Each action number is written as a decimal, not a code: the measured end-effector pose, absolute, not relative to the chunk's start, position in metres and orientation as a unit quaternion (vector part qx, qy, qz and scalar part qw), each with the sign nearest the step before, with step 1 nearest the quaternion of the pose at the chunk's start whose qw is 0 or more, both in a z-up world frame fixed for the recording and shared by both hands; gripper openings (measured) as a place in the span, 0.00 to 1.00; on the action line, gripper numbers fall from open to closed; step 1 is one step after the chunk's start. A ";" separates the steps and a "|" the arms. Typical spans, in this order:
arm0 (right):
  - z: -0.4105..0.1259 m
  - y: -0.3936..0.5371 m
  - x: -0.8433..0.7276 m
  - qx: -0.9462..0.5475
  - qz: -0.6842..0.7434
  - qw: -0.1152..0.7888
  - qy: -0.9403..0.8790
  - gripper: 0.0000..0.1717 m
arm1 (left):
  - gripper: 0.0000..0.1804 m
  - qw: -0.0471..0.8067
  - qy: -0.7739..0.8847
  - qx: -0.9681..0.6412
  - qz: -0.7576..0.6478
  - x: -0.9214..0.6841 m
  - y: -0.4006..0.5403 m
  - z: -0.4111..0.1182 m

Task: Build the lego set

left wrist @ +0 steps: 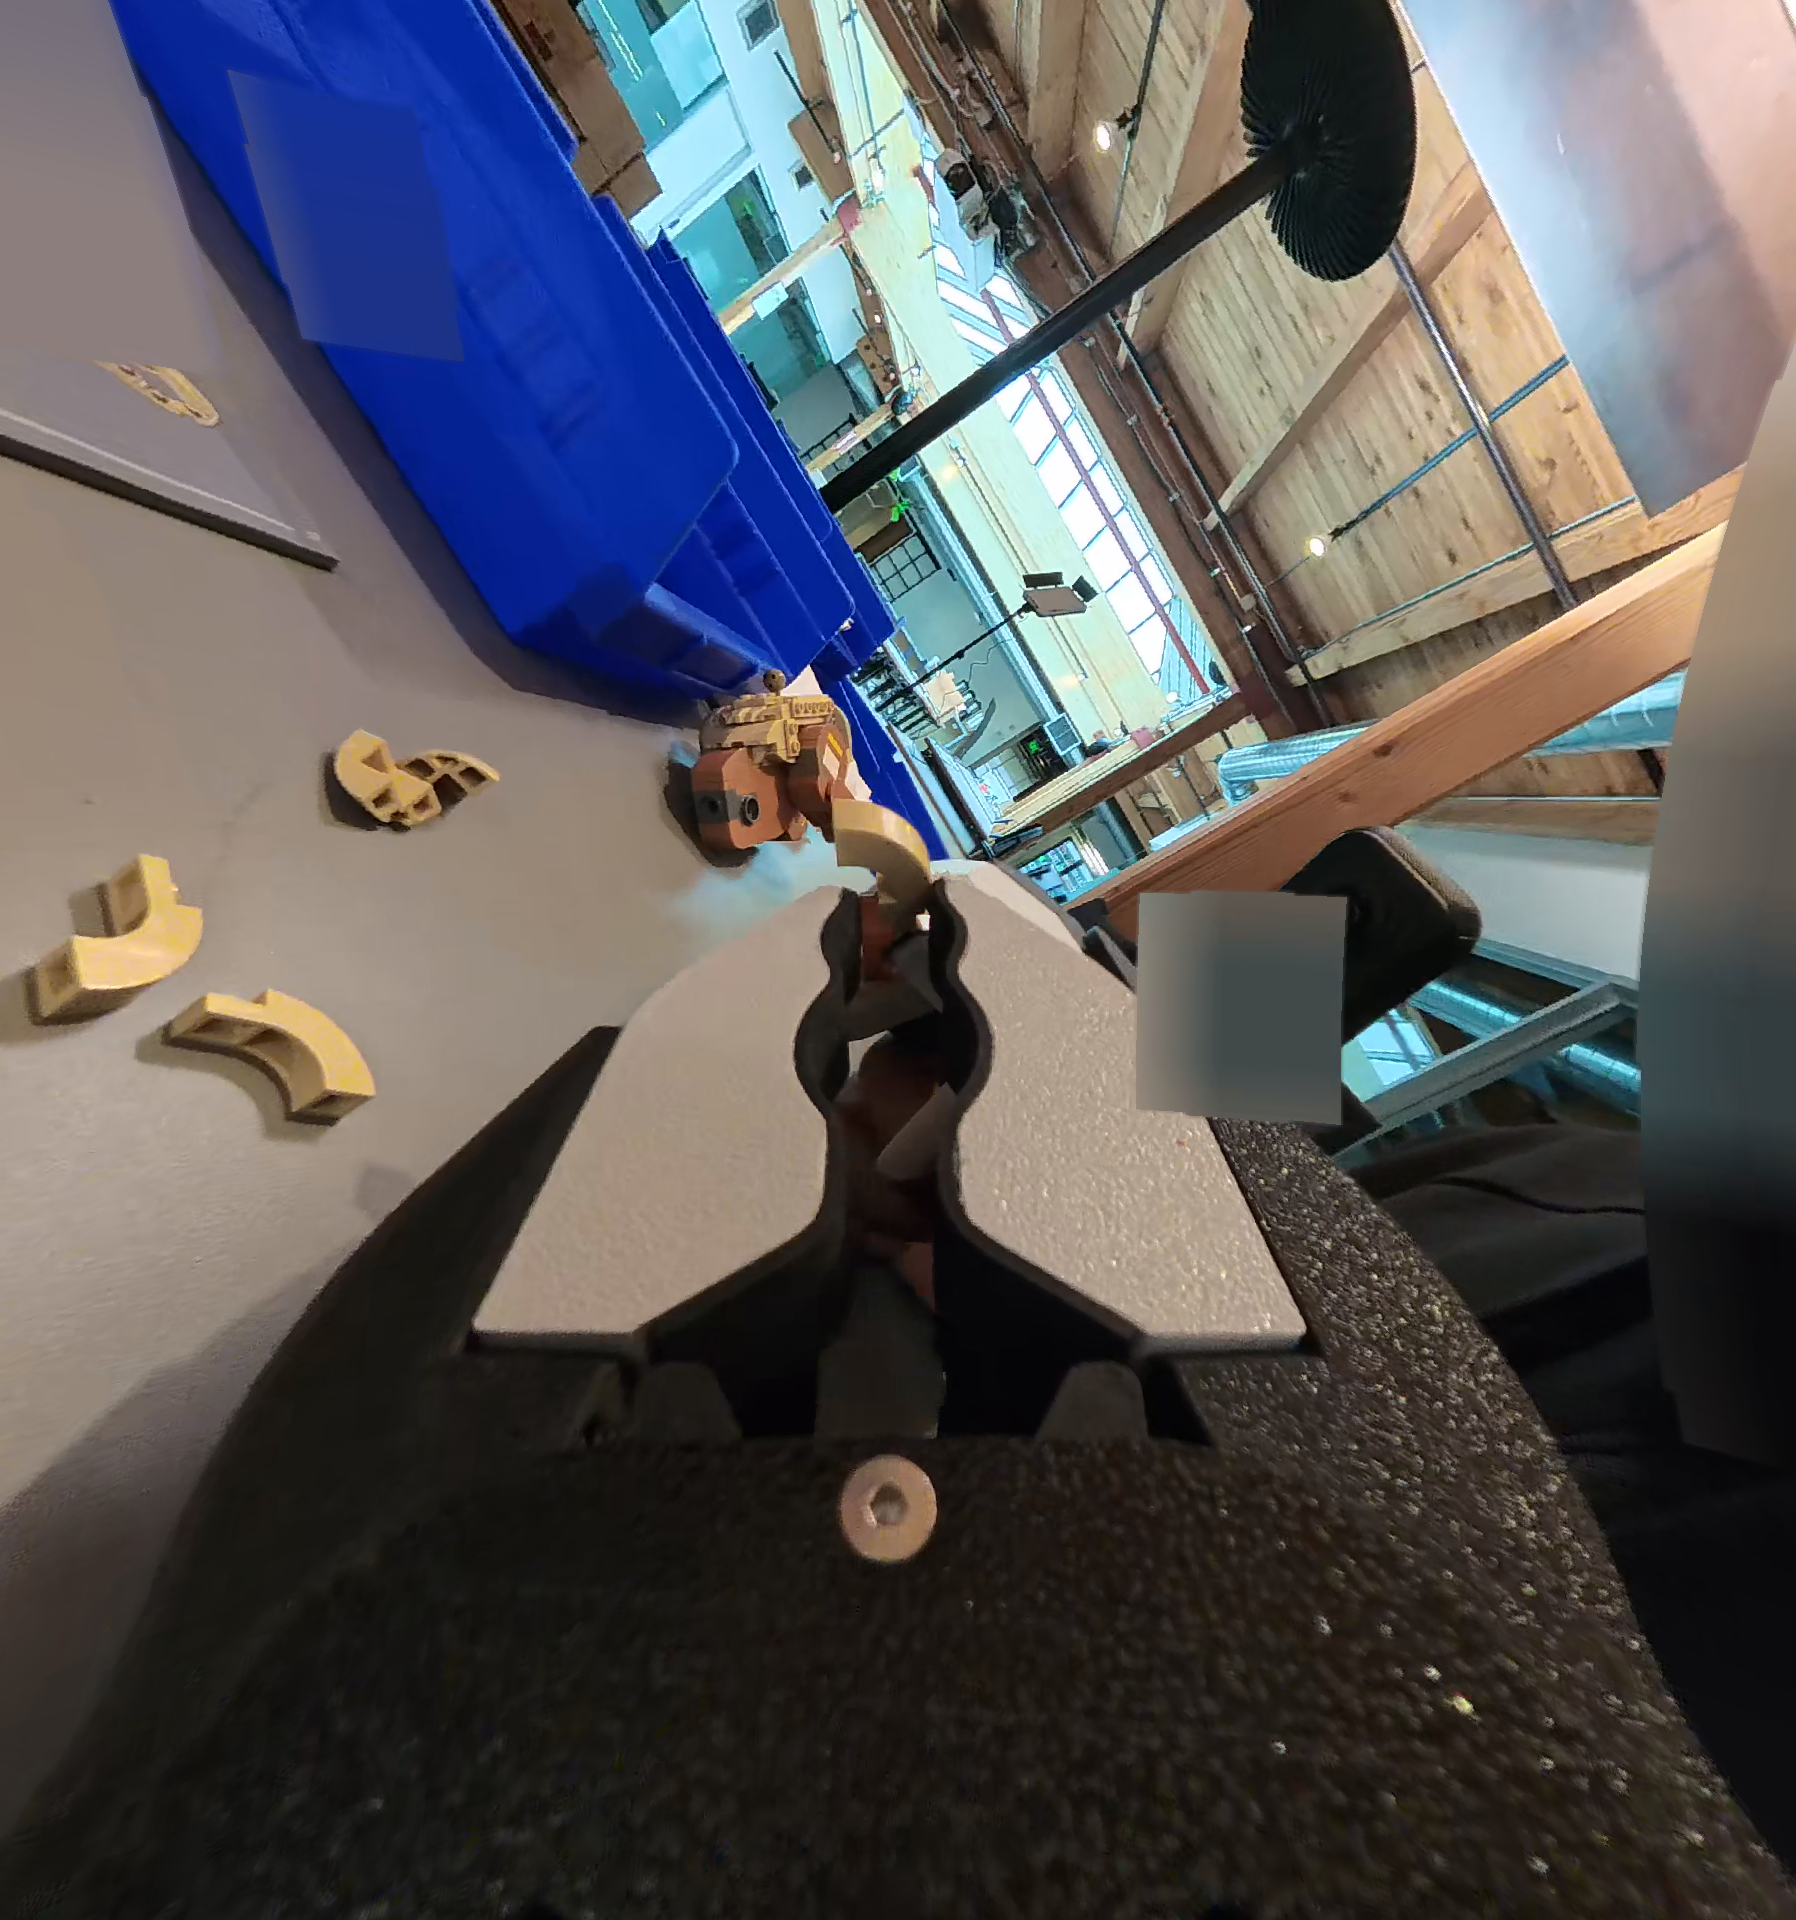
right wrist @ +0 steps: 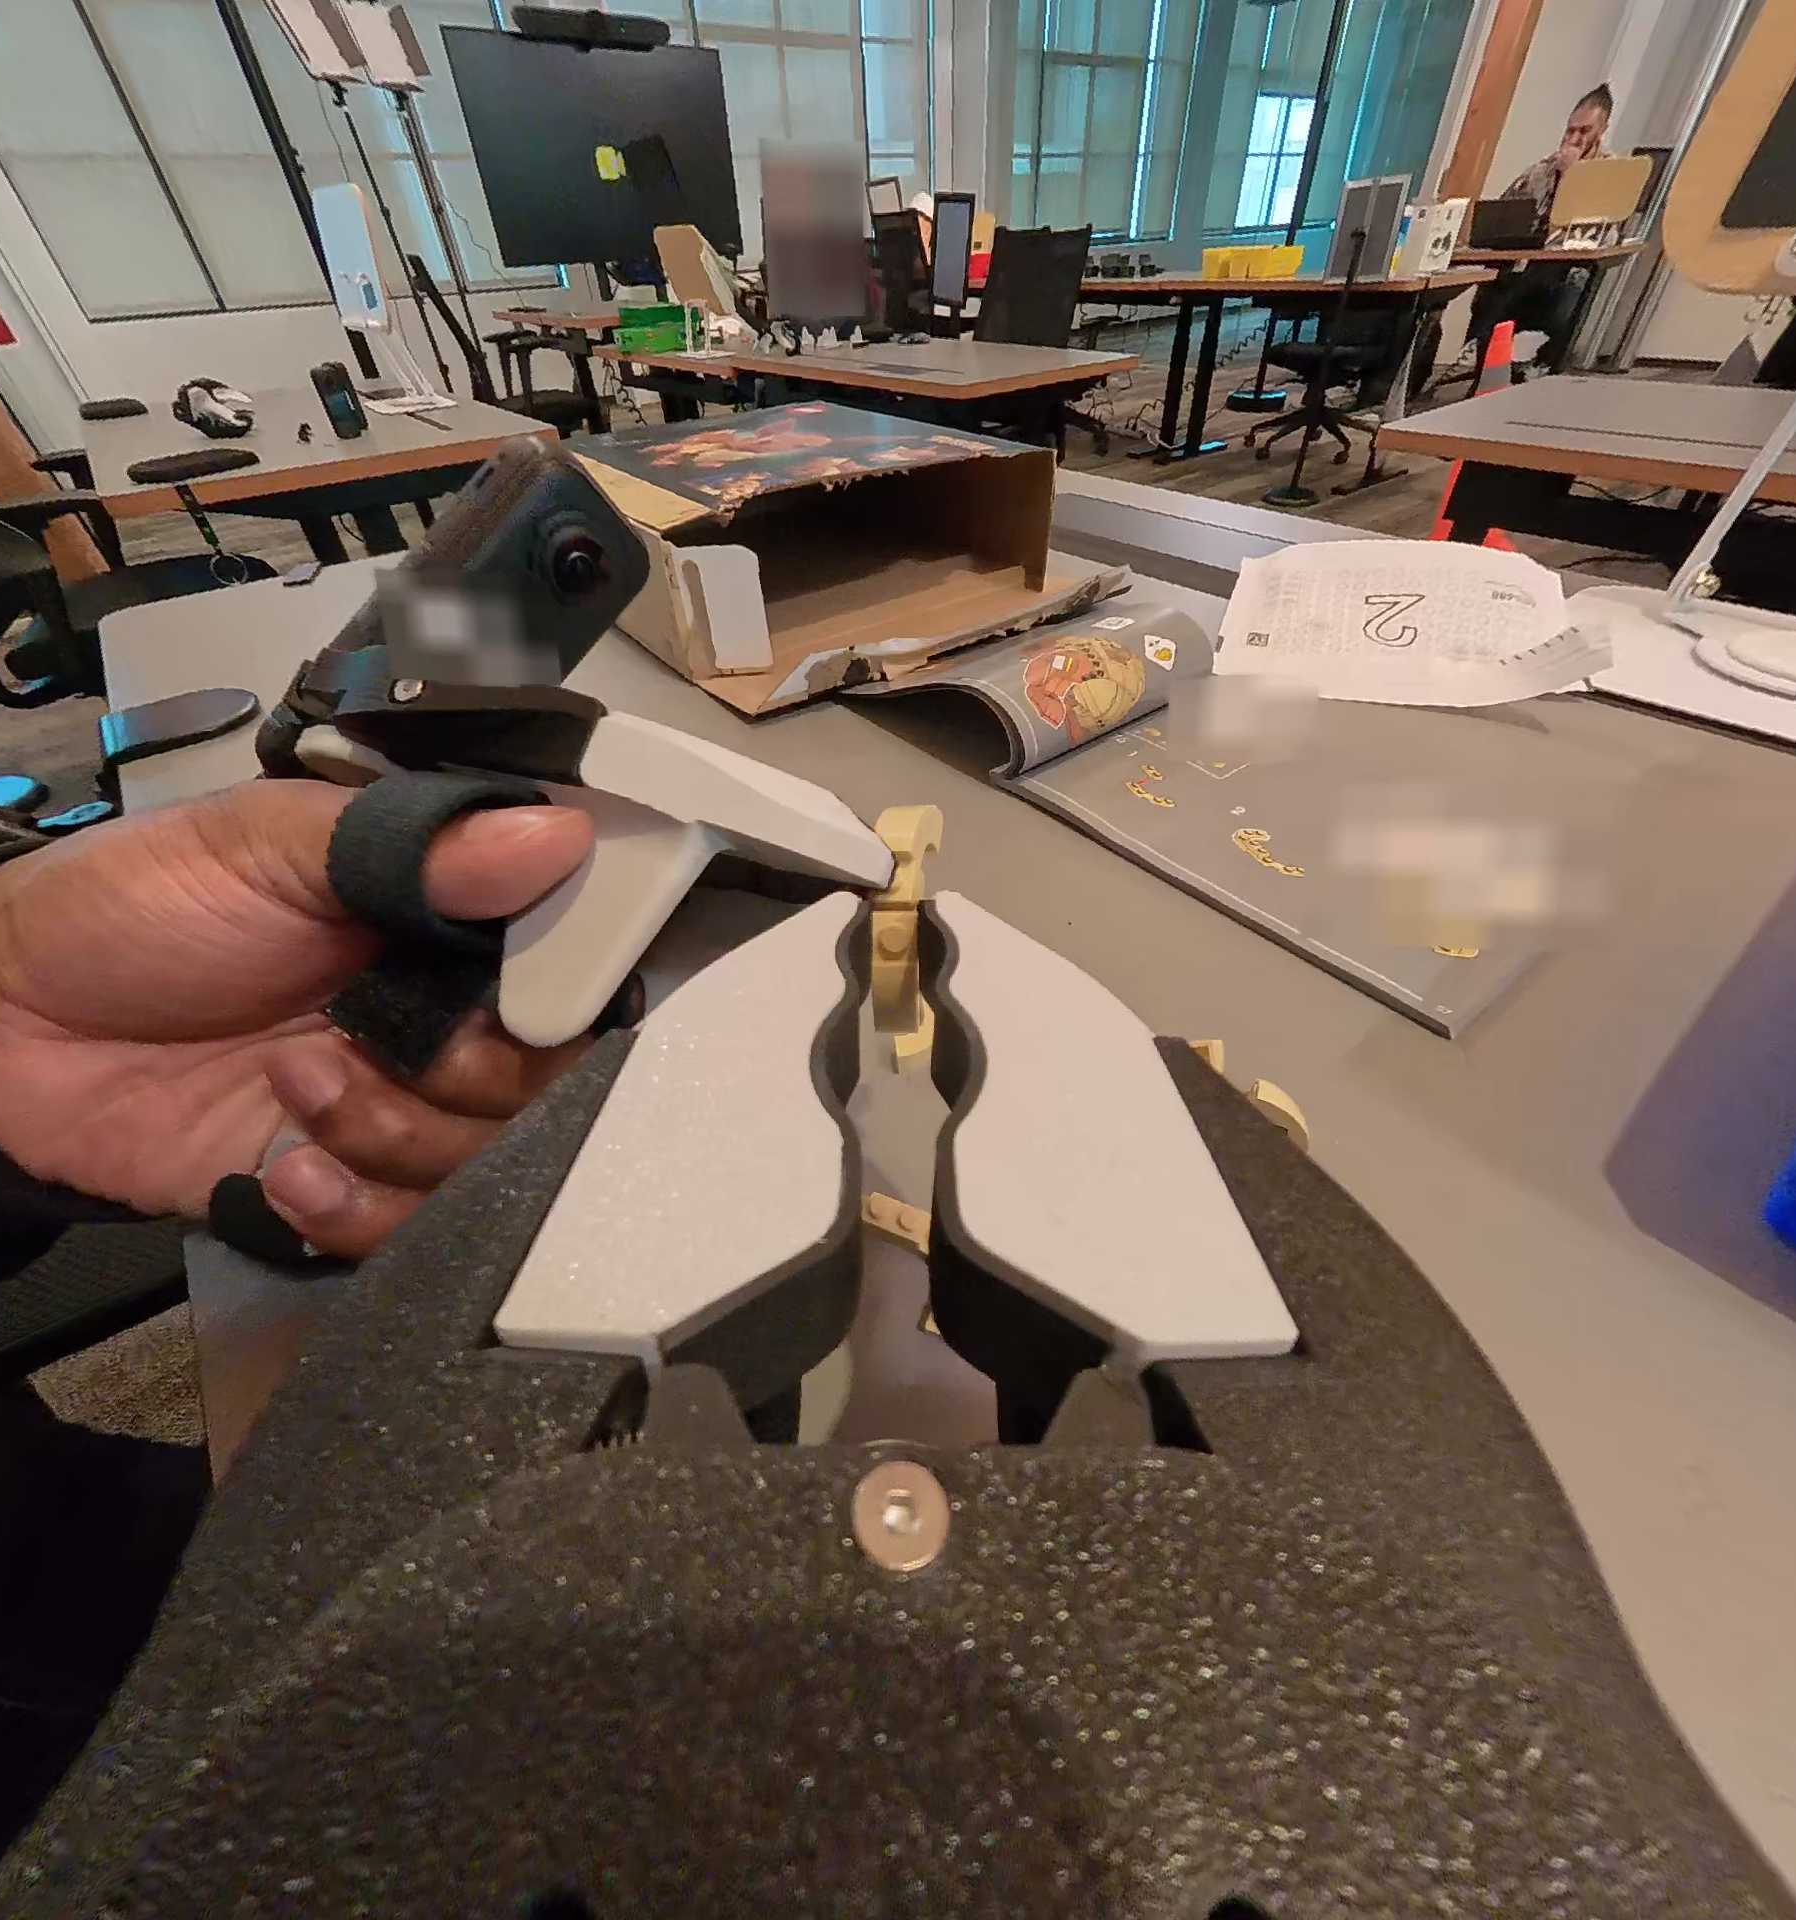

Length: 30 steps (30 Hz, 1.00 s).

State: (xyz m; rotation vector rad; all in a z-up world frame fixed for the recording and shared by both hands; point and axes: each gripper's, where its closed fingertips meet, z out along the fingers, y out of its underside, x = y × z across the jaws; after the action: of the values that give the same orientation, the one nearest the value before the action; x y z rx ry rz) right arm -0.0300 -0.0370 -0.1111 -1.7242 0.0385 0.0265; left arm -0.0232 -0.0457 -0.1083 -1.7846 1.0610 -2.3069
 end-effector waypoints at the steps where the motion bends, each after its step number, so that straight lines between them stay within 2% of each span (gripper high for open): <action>1: -0.111 -0.037 -0.030 -0.757 0.015 0.653 0.017 0.04 | 0.07 0.022 0.344 -0.573 -0.743 -0.023 -0.046 -0.108; 20: -0.092 -0.042 -0.034 -0.714 0.065 0.697 0.027 0.04 | 0.07 0.047 0.305 -0.539 -0.784 -0.029 -0.034 -0.092; 24: -0.082 -0.044 -0.035 -0.686 0.123 0.715 0.050 0.04 | 0.07 0.087 0.354 -0.538 -0.760 -0.030 -0.037 -0.093; 30: -0.078 -0.046 -0.023 -0.640 0.253 0.716 0.121 0.04 | 0.07 0.099 0.398 -0.524 -0.746 -0.032 -0.049 -0.094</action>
State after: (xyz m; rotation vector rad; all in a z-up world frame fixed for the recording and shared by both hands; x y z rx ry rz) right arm -0.0232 -0.0460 -0.0777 -1.4161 0.2680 0.5604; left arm -0.0321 -0.0489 -0.0935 -1.5510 1.1783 -2.2057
